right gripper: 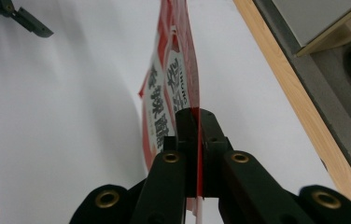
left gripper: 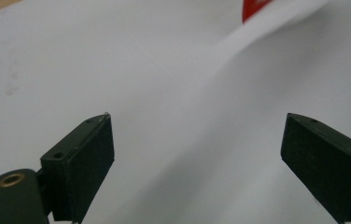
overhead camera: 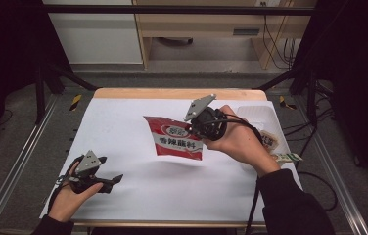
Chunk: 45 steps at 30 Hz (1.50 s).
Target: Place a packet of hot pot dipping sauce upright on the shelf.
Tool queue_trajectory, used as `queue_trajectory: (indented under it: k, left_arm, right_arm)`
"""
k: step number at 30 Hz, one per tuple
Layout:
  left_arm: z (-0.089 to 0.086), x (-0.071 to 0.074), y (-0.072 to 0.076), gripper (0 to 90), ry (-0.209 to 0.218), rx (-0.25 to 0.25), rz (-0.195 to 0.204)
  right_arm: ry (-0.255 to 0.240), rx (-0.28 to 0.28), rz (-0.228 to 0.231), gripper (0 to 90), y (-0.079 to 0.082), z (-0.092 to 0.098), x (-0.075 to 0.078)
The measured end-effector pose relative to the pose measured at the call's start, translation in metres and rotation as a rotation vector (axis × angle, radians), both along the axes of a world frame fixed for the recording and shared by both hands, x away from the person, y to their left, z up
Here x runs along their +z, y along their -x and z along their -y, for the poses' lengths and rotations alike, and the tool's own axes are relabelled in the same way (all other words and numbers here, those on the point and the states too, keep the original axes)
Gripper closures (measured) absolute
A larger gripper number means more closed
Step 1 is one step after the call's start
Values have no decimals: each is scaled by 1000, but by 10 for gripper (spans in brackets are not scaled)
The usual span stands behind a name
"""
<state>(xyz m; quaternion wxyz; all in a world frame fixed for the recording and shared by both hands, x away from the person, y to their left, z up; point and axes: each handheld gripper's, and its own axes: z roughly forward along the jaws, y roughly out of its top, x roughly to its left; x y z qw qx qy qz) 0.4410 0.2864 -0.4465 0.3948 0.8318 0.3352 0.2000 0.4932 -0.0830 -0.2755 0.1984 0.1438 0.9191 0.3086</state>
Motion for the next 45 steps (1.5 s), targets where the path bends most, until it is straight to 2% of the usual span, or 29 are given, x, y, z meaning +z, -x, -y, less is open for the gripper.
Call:
queue_trajectory:
  k: [3,9,11,18,22,26,29,39,45]
  left_arm:
    - [1,0,0,82,-18,0,7]
    - [-2,1,3,81,11,30,10]
    - [-4,0,3,81,12,42,14]
    - [-10,-1,3,81,5,72,22]
    - [-13,-1,4,81,6,84,23]
    - [-13,-3,2,81,28,77,5]
    - [-12,-3,3,82,18,76,7]
    - [-13,-3,2,81,17,83,7]
    - [-13,-4,3,81,16,83,8]
  right_arm:
    - [-5,-9,3,900,-1,3,2]
    - [-6,-38,31,900,-3,12,14]
    - [0,-32,45,900,-6,16,19]
    - [-10,-65,98,900,-12,29,33]
    - [-29,-103,132,900,-16,40,39]
    - [-44,-138,156,900,-18,45,42]
    - [-57,-170,177,900,-22,53,46]
    - [-61,-218,215,900,-26,69,56]
    - [-73,-259,237,900,-35,82,59]
